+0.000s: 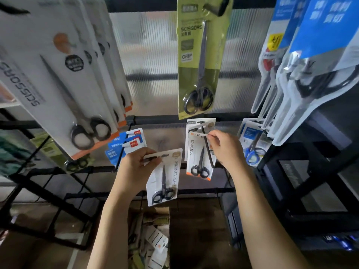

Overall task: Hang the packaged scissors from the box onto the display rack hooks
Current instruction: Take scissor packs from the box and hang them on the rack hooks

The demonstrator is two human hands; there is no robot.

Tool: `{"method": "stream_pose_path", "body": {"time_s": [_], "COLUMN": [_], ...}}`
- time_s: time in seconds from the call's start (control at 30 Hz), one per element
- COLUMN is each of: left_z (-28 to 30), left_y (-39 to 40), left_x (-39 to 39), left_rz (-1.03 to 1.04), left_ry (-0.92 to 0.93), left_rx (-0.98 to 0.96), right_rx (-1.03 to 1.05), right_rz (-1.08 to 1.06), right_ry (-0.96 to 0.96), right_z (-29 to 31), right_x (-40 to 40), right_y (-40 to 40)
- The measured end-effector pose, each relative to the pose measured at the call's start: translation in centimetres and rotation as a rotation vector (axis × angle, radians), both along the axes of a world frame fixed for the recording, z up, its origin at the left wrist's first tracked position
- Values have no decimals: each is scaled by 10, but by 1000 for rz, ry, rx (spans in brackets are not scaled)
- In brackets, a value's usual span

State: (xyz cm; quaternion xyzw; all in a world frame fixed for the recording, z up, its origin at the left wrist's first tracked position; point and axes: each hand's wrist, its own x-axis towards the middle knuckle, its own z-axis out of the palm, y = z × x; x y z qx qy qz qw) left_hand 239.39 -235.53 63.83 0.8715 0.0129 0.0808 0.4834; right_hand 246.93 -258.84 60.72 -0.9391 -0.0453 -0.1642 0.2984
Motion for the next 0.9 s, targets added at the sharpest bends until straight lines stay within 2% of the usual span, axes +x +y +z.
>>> {"method": "stream_pose_path", "body": {"time_s": [0.53, 0.73, 0.9], "left_z": [7, 17, 24], "left_y": [-11, -26, -35], "left_x": [7, 2, -4], "left_rz": [6, -205, -401], "left_ry": [6, 2, 13], "left_rx": [26, -6, -107], "right_rx": [-80, -49, -78], "right_rz": [-14, -46, -78], "right_ry": [14, -13, -41], "right_z": [0, -5, -8], "right_x": [16, -12, -29], "right_y": [-4, -21, -33]}}
